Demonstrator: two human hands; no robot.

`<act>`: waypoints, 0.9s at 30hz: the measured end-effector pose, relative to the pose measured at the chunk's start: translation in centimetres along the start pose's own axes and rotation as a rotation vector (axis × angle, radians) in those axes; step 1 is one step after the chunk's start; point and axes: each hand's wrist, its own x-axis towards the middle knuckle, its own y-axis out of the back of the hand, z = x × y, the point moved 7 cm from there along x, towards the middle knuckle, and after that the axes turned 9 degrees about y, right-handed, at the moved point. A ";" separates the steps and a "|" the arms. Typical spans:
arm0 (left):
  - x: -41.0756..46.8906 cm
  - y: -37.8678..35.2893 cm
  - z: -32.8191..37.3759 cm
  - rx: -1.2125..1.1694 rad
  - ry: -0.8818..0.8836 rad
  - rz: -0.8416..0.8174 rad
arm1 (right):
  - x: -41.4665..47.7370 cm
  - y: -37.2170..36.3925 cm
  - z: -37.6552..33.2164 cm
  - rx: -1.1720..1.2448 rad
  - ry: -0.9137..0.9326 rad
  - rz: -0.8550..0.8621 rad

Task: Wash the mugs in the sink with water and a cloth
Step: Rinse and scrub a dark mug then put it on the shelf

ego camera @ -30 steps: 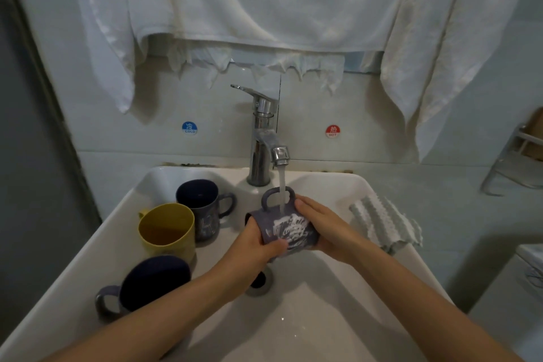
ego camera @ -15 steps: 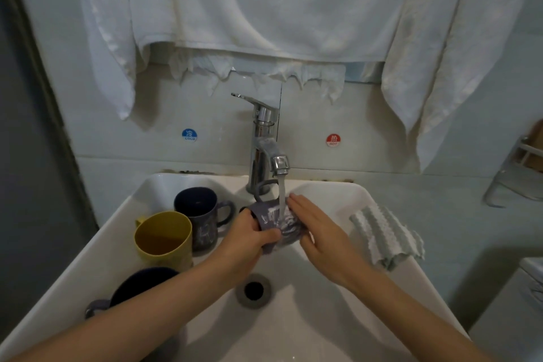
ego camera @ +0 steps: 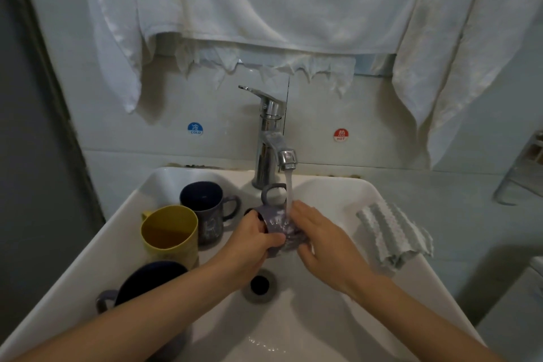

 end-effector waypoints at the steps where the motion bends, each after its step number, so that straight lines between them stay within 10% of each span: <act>1: -0.2 -0.2 0.1 0.012 -0.013 -0.019 | 0.1 -0.4 -1.1 0.052 0.056 -0.021; 27: -0.4 0.0 0.4 -0.010 -0.021 -0.049 | -0.2 -0.3 -0.3 0.055 0.020 -0.059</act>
